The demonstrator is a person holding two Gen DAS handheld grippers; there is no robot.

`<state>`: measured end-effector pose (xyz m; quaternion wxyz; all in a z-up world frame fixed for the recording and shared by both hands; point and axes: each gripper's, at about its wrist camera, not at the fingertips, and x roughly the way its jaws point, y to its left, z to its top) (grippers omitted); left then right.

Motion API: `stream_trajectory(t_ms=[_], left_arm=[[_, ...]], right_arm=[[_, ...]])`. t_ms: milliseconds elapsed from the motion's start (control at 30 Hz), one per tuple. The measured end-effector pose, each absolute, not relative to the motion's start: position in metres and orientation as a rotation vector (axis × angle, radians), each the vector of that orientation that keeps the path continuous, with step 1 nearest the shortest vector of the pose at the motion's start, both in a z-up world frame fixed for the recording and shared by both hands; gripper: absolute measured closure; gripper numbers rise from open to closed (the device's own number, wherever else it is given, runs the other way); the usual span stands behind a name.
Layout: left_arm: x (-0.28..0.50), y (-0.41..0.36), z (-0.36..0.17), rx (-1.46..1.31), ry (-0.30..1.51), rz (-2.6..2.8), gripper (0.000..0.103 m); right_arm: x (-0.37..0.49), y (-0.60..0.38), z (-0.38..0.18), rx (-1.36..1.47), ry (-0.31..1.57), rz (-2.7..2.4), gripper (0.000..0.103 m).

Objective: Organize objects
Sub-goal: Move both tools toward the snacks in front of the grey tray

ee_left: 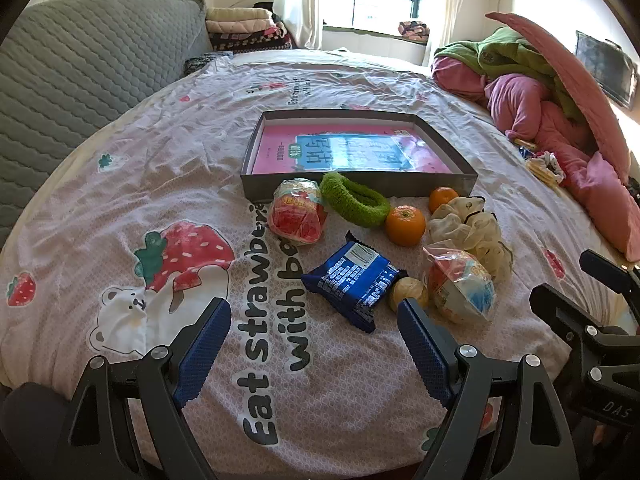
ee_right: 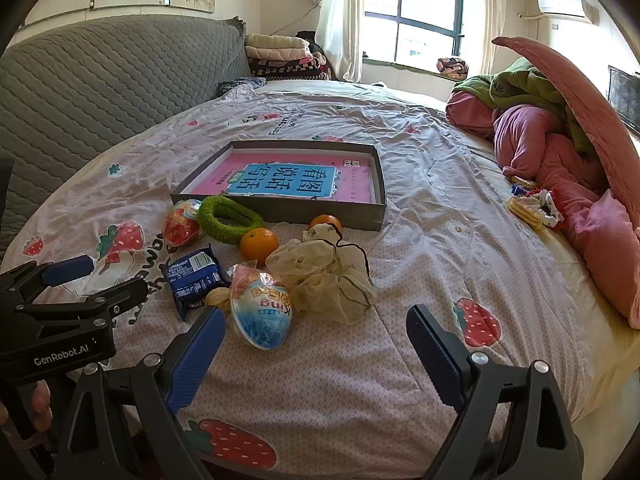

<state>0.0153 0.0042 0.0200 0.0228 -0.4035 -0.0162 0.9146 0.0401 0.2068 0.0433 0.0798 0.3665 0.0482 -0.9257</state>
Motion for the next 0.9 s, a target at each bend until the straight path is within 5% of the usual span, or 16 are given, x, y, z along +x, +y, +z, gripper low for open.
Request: stream_trajectory(t_ms=[900], left_arm=[[0.0186, 0.0062, 0.0212, -1.262, -0.041, 2.818, 0.017]], right_arm=[[0.0415, 0.2039, 0.0429, 1.103, 0.139, -2.752, 0.011]])
